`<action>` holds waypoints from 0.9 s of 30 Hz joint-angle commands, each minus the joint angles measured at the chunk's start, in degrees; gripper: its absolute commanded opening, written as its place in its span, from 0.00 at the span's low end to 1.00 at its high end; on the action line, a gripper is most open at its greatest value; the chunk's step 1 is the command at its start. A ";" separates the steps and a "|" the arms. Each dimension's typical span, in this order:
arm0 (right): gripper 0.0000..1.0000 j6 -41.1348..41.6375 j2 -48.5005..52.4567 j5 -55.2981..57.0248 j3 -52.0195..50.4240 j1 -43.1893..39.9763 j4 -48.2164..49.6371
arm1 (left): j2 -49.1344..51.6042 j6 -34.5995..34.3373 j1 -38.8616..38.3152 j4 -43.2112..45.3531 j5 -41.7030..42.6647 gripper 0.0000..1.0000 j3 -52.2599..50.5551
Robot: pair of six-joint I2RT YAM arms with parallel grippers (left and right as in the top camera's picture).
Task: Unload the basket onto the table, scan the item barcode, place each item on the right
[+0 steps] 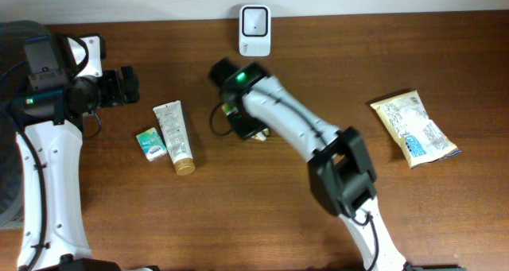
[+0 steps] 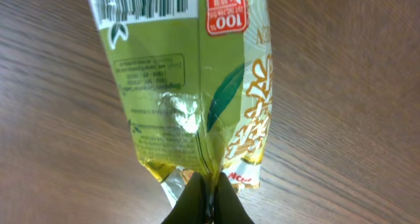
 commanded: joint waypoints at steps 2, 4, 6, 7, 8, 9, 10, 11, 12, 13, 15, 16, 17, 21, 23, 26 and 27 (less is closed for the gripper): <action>0.23 3.78 -0.83 8.52 -2.43 5.99 2.21 | -0.46 1.11 0.13 -0.04 0.59 0.99 0.39; 0.46 3.41 -0.61 6.43 -2.45 6.80 2.25 | -0.46 1.11 0.13 -0.04 0.59 0.99 0.39; 0.53 1.01 -0.92 0.59 -2.43 6.36 2.25 | -0.46 1.11 0.13 -0.04 0.61 0.99 0.39; 0.54 -0.52 -1.36 -3.78 -2.43 5.70 2.25 | -0.46 1.11 0.13 -0.04 0.59 0.99 0.39; 0.57 -0.79 -1.95 -6.84 -2.43 4.83 2.16 | -0.46 1.11 0.13 -0.04 0.61 0.99 0.39; 0.58 -0.85 -2.49 -8.11 -2.43 4.02 2.05 | -0.46 1.11 0.13 -0.04 0.59 0.99 0.39; 0.61 -2.16 -3.04 -8.66 -2.43 2.95 1.84 | -0.46 1.11 0.13 -0.04 0.61 0.99 0.39; 0.71 -7.72 -3.50 -10.67 -2.43 1.38 1.29 | -0.46 1.11 0.13 -0.04 0.61 0.99 0.39; 0.86 -14.93 -3.54 -13.70 -2.43 -0.33 -0.28 | -0.46 1.11 0.13 -0.04 0.61 0.99 0.39; 0.92 -19.04 -3.21 -14.62 -2.49 -1.38 -1.27 | -0.46 1.11 0.13 -0.04 0.59 0.99 0.39; 0.95 -26.12 -2.03 -16.04 -3.17 -2.91 -1.57 | -0.46 1.11 0.13 -0.02 0.61 0.99 0.39; 0.95 -28.41 -1.25 -16.94 -3.76 -3.23 -0.87 | -0.46 1.11 0.13 -0.04 0.61 0.99 0.39; 0.95 -28.68 -0.70 -17.05 -4.20 -3.23 -0.02 | -0.46 1.11 0.13 -0.04 0.61 0.99 0.39; 0.92 -28.68 -0.04 -20.52 -4.44 -3.17 3.52 | -0.46 1.11 0.13 -0.04 0.61 0.99 0.39; 0.83 -28.65 0.59 -20.92 -5.25 -3.19 5.18 | -0.46 1.11 0.13 -0.04 0.61 0.99 0.39; 0.76 -28.65 0.68 -20.94 -6.54 -3.23 5.99 | -0.46 1.11 0.13 -0.04 0.61 0.99 0.39; 0.71 -28.65 0.68 -20.94 -6.54 -3.23 6.05 | -0.46 1.11 0.13 -0.04 0.59 0.99 0.39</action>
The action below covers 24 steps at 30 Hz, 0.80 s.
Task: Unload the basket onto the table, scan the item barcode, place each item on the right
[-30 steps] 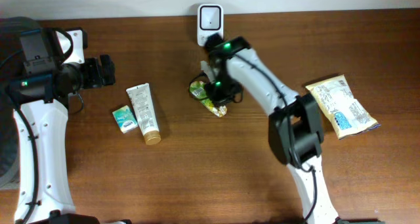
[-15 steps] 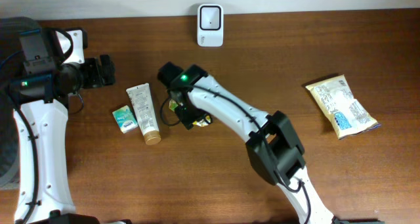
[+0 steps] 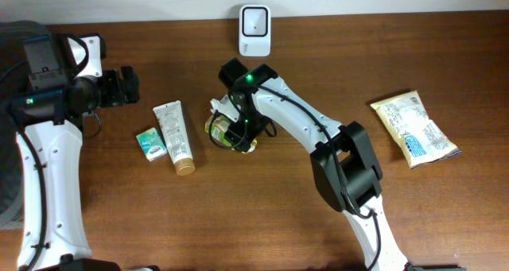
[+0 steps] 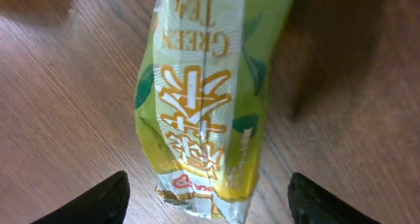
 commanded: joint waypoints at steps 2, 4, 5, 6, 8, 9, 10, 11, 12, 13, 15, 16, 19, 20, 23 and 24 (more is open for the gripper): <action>0.63 0.00 1.03 -1.11 -0.74 0.22 0.61 | -0.44 1.11 0.13 -0.04 0.59 0.99 0.39; 0.62 0.00 1.03 -1.11 -1.99 0.26 2.05 | -0.46 1.11 0.13 -0.02 0.59 0.99 0.39; 0.62 0.04 1.03 -1.09 -2.62 0.26 2.54 | -0.46 1.11 0.13 -0.02 0.59 0.99 0.39; 0.61 0.68 1.03 -1.05 -3.17 0.26 2.99 | -0.46 1.11 0.13 -0.04 0.59 0.99 0.39; 0.61 0.66 1.03 -1.03 -4.22 0.26 4.09 | -0.46 1.11 0.13 -0.04 0.59 0.99 0.39; 0.60 0.68 1.03 -0.92 -4.26 0.26 4.22 | -0.46 1.11 0.13 -0.04 0.59 0.99 0.39; 0.57 0.94 1.03 -0.87 -4.26 0.26 4.63 | -0.46 1.11 0.13 -0.04 0.59 0.99 0.39; 0.52 1.07 1.05 -0.87 -4.26 0.26 4.72 | -0.46 1.11 0.13 -0.04 0.59 0.99 0.39; 0.49 1.09 1.14 -0.87 -4.26 0.26 4.74 | -0.46 1.11 0.13 -0.04 0.59 0.99 0.39; 0.42 1.40 1.14 -0.83 -4.26 0.26 4.68 | -0.46 1.11 0.13 -0.04 0.59 0.99 0.39; 0.17 2.19 1.14 -0.66 -4.09 0.26 4.63 | -0.46 1.11 0.13 -0.04 0.59 0.99 0.39; 0.04 3.43 1.09 -0.42 -3.74 0.26 4.48 | -0.46 1.11 0.13 -0.04 0.61 0.99 0.39; 0.04 11.06 1.05 -5.14 -0.22 0.20 4.00 | -0.46 1.11 0.13 -0.04 0.59 0.99 0.39; 0.04 12.70 0.90 -6.03 0.87 0.20 3.98 | -0.44 1.11 0.13 -0.04 0.61 0.99 0.39; 0.04 17.79 -1.11 -2.58 4.44 -0.28 2.62 | -0.46 1.11 0.13 -0.04 0.61 0.99 0.39; 0.04 19.85 -2.60 2.21 6.12 -0.83 1.81 | -0.46 1.11 0.13 -0.04 0.61 0.99 0.39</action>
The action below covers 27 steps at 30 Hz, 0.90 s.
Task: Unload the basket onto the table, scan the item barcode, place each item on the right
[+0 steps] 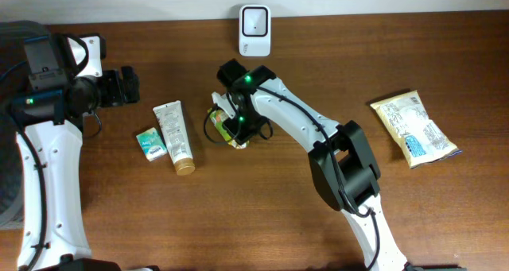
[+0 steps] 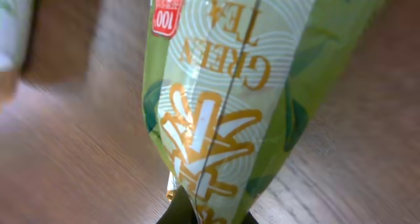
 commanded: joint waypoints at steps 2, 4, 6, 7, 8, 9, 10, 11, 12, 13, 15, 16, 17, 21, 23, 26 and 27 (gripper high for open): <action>0.04 5.84 -6.19 10.43 8.24 -1.62 -1.99 | -0.46 1.11 0.13 -0.07 0.59 0.99 0.39; 0.04 6.60 -9.55 8.33 12.22 -2.93 -2.23 | -0.46 1.11 0.13 -0.07 0.61 0.99 0.39; 0.04 6.93 -11.58 -4.11 16.33 -6.14 -2.23 | -0.46 1.11 0.13 -0.07 0.61 0.99 0.39; 0.04 6.91 -11.87 -10.84 17.57 -8.15 -2.38 | -0.46 1.11 0.13 -0.09 0.59 0.99 0.39; 0.04 6.88 -11.89 -17.92 18.14 -10.49 -2.36 | -0.46 1.11 0.13 -0.07 0.59 0.99 0.39; 0.04 6.21 -11.87 -24.33 18.14 -12.81 -2.38 | -0.46 1.11 0.13 -0.07 0.59 0.99 0.39; 0.04 4.22 -11.85 -30.45 18.03 -15.04 -2.73 | -0.46 1.11 0.13 -0.07 0.61 0.99 0.39; 0.04 0.42 -11.85 -37.18 17.84 -17.64 -3.67 | -0.46 1.11 0.13 -0.07 0.61 0.99 0.39; 0.04 -4.79 -11.85 -43.04 17.84 -19.74 -5.33 | -0.46 1.11 0.13 -0.07 0.61 0.99 0.39; 0.04 -11.15 -11.85 -48.65 17.84 -22.23 -8.48 | -0.46 1.11 0.13 -0.07 0.59 0.99 0.39; 0.04 -19.80 -11.85 -53.64 17.84 -25.38 -14.60 | -0.46 1.11 0.13 -0.07 0.61 0.99 0.39; 0.04 -22.84 -11.85 -55.84 17.84 -26.71 -17.25 | -0.46 1.11 0.13 -0.07 0.59 0.99 0.39; 0.04 -25.35 -11.85 -58.42 17.84 -27.54 -19.02 | -0.46 1.11 0.13 -0.07 0.61 0.99 0.39; 0.04 -26.64 -11.85 -66.18 17.84 -28.20 -19.71 | -0.46 1.11 0.13 -0.07 0.59 0.99 0.39; 0.04 -26.62 -11.85 -70.66 17.84 -28.20 -19.52 | -0.46 1.11 0.13 -0.07 0.61 0.99 0.39; 0.04 -26.45 -11.87 -74.49 17.84 -28.26 -19.54 | -0.46 1.11 0.13 -0.09 0.61 0.99 0.39; 0.04 -26.40 -11.87 -74.49 17.84 -28.26 -19.52 | -0.44 1.11 0.13 -0.07 0.61 0.99 0.39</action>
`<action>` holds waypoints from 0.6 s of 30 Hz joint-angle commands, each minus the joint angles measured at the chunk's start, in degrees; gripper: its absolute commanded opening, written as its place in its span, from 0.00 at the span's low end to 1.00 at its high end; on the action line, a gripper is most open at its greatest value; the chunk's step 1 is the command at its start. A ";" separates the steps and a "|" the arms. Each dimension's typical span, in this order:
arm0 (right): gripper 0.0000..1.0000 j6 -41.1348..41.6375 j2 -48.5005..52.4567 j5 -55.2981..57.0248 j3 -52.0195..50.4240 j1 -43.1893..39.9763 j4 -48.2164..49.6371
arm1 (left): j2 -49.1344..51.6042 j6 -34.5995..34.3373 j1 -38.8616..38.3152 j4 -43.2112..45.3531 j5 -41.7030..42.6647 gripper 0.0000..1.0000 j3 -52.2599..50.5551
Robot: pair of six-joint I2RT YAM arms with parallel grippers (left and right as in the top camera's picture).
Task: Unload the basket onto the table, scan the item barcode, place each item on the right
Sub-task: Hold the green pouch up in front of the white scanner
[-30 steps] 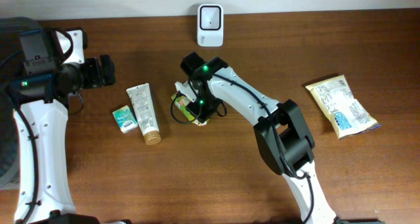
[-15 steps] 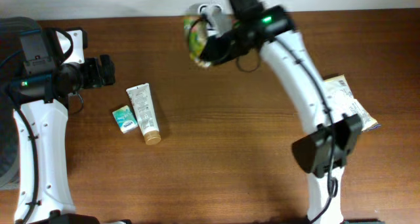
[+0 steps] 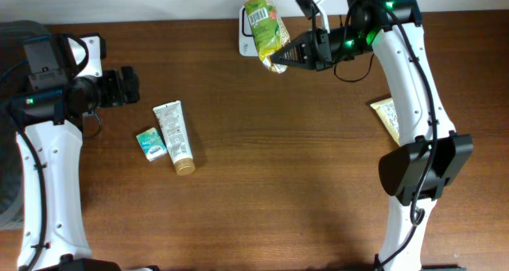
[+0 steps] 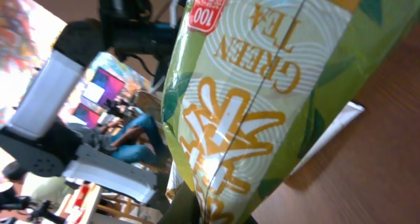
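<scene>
My right gripper [image 3: 277, 62] is shut on the bottom edge of a green tea packet [image 3: 264, 21], held in the air at the table's far edge. The packet's barcode side faces up in the overhead view and it covers most of the white scanner [image 3: 246, 37]. In the right wrist view the packet [image 4: 262, 86] fills the frame, with "GREEN TEA" lettering, pinched at my right gripper [image 4: 211, 214]. A white sliver of the scanner [image 4: 331, 135] shows behind it. My left gripper [image 3: 127, 87] hangs at the far left, away from the packet.
A white tube [image 3: 173, 136] and a small teal box [image 3: 150, 143] lie on the left of the wooden table [image 3: 254, 191]. A pale snack bag [image 3: 386, 112] lies at the right, partly under the right arm.
My right gripper has gone from the table's middle to the far edge with the tea packet, which now hangs over the scanner. The left arm has not moved.
My right gripper was shut on the tea packet with its barcode side in the wrist view. Then the jaws stood open with the packet lying on the table, printed side up. Then they were shut on its end, and now the packet hangs over the scanner.
</scene>
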 commanded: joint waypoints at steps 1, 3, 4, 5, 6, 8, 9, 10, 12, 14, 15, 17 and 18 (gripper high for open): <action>0.04 -1.88 -1.49 -7.93 0.87 -0.37 0.24 | -0.46 1.09 0.13 -0.07 0.61 0.99 0.39; 0.04 -1.88 -1.49 -6.43 0.87 -0.72 0.28 | -0.46 1.09 0.13 -0.07 0.61 0.99 0.39; 0.04 -1.55 -1.46 0.48 0.87 -0.76 0.28 | -0.44 1.09 0.13 -0.09 0.59 0.99 0.39; 0.04 2.03 -1.46 12.04 0.87 -0.59 0.50 | -0.46 1.09 0.13 -0.07 0.61 0.99 0.39; 0.04 6.08 -1.46 23.12 0.85 0.31 0.70 | -0.46 1.09 0.13 -0.07 0.61 0.99 0.39; 0.04 10.86 -1.38 39.39 0.85 3.08 1.18 | -0.46 1.09 0.13 -0.07 0.61 0.99 0.39; 0.04 12.61 -1.38 46.42 0.85 4.85 2.03 | -0.46 1.09 0.13 -0.09 0.61 0.99 0.39; 0.04 14.53 -1.36 53.81 0.85 6.56 3.52 | -0.46 1.09 0.13 -0.09 0.61 0.99 0.39; 0.04 18.84 -0.59 75.91 0.85 11.56 9.29 | -0.46 1.09 0.13 -0.07 0.59 0.99 0.39; 0.04 18.60 1.22 92.04 0.83 15.47 14.71 | -0.44 1.09 0.13 -0.07 0.59 0.99 0.39; 0.04 16.39 2.45 99.95 0.74 17.40 18.23 | -0.46 1.09 0.13 -0.07 0.59 0.99 0.39; 0.04 11.10 4.83 110.42 0.37 19.47 25.68 | -0.46 1.09 0.13 -0.09 0.59 0.99 0.39; 0.04 7.21 6.16 114.33 0.37 20.04 30.36 | -0.46 1.09 0.13 -0.09 0.61 0.99 0.39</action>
